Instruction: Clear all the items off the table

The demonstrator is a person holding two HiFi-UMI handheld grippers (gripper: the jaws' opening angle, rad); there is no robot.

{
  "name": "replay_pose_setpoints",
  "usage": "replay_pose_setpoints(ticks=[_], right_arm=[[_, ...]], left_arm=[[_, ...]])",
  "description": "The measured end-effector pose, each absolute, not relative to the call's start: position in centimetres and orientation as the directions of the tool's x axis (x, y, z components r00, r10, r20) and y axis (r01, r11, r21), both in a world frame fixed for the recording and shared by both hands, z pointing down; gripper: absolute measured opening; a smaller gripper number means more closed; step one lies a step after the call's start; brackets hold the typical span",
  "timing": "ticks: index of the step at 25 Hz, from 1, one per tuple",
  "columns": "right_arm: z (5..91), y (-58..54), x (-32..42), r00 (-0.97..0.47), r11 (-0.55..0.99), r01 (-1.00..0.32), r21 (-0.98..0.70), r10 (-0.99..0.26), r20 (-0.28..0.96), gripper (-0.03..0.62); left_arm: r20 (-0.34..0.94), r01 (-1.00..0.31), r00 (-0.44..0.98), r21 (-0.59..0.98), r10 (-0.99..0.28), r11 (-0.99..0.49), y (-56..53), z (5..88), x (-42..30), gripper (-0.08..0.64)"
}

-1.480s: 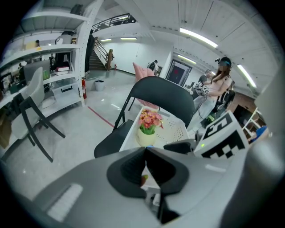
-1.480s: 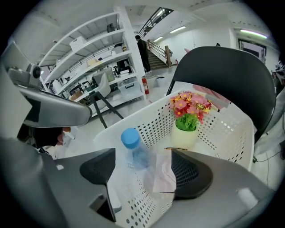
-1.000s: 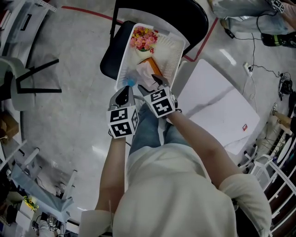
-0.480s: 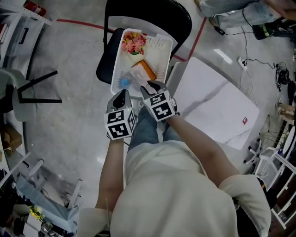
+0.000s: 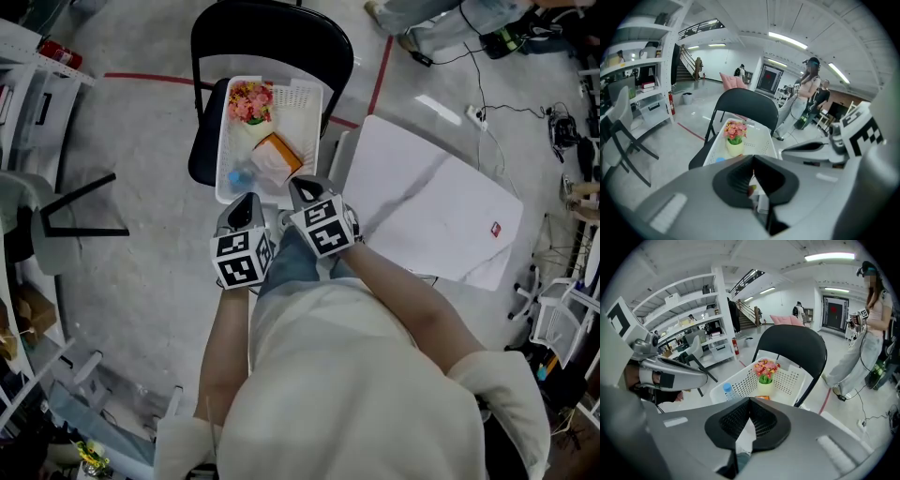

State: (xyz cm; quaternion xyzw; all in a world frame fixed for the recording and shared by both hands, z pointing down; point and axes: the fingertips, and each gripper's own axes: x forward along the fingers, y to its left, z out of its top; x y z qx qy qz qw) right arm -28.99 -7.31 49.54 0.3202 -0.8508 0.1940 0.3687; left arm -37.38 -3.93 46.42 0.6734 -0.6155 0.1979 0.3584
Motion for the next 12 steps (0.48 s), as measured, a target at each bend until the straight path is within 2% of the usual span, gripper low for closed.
replay_pose_setpoints(ticks=[12], right_arm=[[46.9,-7.7,-23.0,-0.482,0.632,-0.77,-0.083,-0.492,0.725,-0.002]], left_arm=[[0.696,-0.961,0.275,0.184,-0.663,-0.205,-6.0,44.6,-31.2,0.009]])
